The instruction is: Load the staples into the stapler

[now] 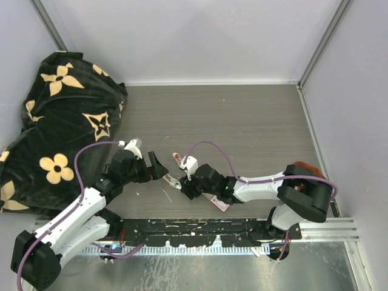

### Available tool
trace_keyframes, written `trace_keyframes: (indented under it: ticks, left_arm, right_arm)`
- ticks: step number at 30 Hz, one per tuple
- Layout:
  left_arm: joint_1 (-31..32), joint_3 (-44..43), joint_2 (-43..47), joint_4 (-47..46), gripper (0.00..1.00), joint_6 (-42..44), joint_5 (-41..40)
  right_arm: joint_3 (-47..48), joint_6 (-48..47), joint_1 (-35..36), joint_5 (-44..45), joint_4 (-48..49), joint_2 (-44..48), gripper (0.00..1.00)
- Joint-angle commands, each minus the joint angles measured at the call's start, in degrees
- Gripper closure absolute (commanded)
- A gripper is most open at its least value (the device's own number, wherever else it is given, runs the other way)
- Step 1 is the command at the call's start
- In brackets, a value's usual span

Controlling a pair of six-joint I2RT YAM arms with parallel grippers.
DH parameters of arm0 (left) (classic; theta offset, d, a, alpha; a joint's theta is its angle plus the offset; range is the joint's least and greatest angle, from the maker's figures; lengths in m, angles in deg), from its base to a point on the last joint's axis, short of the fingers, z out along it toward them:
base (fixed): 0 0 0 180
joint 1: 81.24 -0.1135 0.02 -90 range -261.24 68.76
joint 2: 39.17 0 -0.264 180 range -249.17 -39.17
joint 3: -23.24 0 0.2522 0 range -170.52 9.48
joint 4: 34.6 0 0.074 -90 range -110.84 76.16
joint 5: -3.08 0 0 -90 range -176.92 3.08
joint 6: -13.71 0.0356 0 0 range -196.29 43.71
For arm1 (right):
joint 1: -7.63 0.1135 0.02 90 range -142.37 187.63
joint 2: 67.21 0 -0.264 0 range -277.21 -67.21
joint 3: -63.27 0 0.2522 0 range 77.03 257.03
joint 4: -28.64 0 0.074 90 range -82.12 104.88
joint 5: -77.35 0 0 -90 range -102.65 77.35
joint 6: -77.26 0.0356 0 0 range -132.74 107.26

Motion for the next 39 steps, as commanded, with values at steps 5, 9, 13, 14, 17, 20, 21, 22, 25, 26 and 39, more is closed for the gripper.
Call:
trace_keyframes:
  ticks: [5,9,13,14,17,20,21,22,25,26,39]
  left_arm:
    - [-0.12,0.04,-1.68,-2.65,0.05,-0.60,3.39]
    - [-0.12,0.05,-2.47,-3.06,0.05,-0.38,3.39]
    - [-0.12,0.21,-3.34,-3.89,0.05,-0.20,3.63]
    - [-0.12,0.22,-3.55,-4.09,0.05,-0.16,3.77]
    - [-0.12,0.56,-4.18,-5.63,0.04,-0.02,4.35]
    - [-0.12,0.83,-5.42,-7.62,0.05,-0.10,5.14]
    - [-0.12,0.88,-5.94,-8.43,0.05,-0.11,5.59]
    - [-0.12,0.99,-6.45,-9.40,0.04,-0.15,6.02]
    - [-0.11,1.24,-8.07,-12.66,0.05,-0.28,7.25]
    - [-0.12,1.21,-8.73,-13.56,0.05,-0.24,7.85]
    - [-0.10,1.25,-13.49,-22.09,0.04,0.33,17.22]
  right_arm:
    - [3.42,-4.12,0.94,2.29,8.39,-4.15,0.54]
    - [4.24,-5.05,1.11,1.91,9.58,-6.65,0.56]
    - [5.29,-5.90,1.28,2.48,9.77,-8.63,0.58]
    - [5.47,-6.12,1.35,2.74,9.85,-8.92,0.58]
    - [5.65,-6.74,1.57,2.79,10.13,-9.85,0.62]
    - [5.53,-7.20,1.81,3.11,10.16,-10.61,0.67]
    - [5.48,-7.39,1.86,3.20,10.36,-10.80,0.69]
    - [5.36,-7.53,1.96,3.37,10.37,-10.93,0.72]
    - [5.36,-7.92,2.05,3.78,10.75,-11.42,0.79]
    - [5.37,-7.99,2.12,3.83,10.74,-11.55,0.80]
    - [5.53,-8.23,2.21,3.90,11.24,-12.57,0.88]
